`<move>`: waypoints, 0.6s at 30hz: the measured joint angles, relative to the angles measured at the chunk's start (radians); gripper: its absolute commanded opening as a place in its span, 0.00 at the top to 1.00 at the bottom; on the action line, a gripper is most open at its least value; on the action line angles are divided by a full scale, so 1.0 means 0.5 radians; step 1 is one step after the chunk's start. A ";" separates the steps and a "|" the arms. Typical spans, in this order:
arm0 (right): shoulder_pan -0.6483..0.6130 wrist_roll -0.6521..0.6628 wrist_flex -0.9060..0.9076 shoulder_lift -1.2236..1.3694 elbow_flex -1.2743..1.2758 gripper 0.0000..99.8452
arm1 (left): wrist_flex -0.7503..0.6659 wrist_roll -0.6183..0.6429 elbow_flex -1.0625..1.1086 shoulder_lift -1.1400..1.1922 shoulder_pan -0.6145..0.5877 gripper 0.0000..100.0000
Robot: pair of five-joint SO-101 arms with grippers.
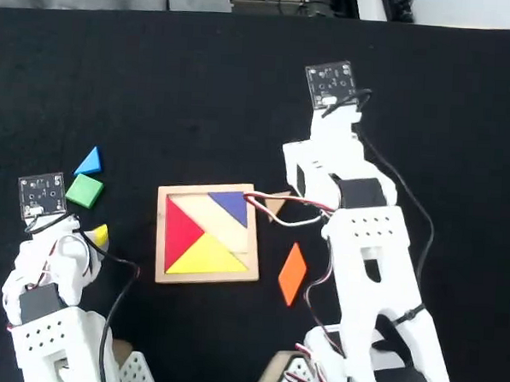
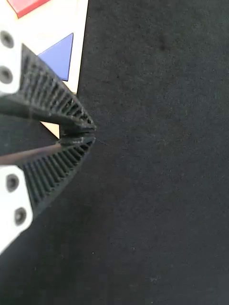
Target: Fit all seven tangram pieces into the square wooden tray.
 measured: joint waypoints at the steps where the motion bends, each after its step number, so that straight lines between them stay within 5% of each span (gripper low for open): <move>1: 0.000 0.000 -0.003 0.000 0.000 0.99 | 0.000 0.000 0.021 0.000 0.000 0.72; 18: 0.068 -0.187 -0.196 0.608 -0.049 0.99 | -0.003 -0.055 0.037 0.003 0.098 0.72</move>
